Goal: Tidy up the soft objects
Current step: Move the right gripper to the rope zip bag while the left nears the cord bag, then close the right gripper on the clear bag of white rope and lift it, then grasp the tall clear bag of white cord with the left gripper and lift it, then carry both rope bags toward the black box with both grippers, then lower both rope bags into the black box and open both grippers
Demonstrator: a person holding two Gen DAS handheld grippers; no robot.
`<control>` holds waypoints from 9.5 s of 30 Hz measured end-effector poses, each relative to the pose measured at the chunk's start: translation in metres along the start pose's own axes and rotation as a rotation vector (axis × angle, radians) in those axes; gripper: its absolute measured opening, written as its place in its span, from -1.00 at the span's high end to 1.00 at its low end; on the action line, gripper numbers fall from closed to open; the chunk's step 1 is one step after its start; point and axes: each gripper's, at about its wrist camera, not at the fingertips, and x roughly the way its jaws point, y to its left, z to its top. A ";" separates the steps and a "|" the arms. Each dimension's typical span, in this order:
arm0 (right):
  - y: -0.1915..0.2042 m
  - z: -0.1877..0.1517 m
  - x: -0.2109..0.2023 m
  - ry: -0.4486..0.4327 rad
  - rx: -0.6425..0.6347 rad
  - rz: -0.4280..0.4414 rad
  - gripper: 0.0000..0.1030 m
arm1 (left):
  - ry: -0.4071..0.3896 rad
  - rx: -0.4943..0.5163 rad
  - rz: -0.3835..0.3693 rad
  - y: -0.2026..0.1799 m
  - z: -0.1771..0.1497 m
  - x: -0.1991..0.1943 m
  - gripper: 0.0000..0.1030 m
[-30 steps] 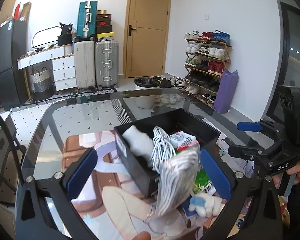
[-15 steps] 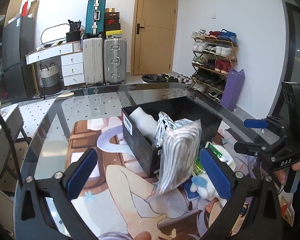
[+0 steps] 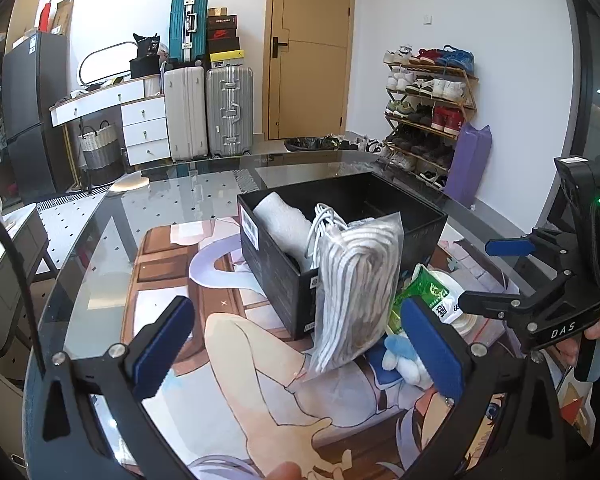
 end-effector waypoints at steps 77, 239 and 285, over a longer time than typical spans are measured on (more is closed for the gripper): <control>-0.004 -0.017 0.048 0.097 -0.014 0.019 -0.36 | 0.129 -0.008 -0.102 0.000 -0.020 0.024 -1.00; -0.005 0.078 -0.018 -0.189 0.008 0.009 0.18 | 0.000 -0.055 -0.115 0.001 0.069 0.024 0.25; -0.025 0.086 0.009 -0.172 -0.008 -0.020 -0.12 | 0.038 -0.025 -0.133 -0.001 0.081 0.060 0.25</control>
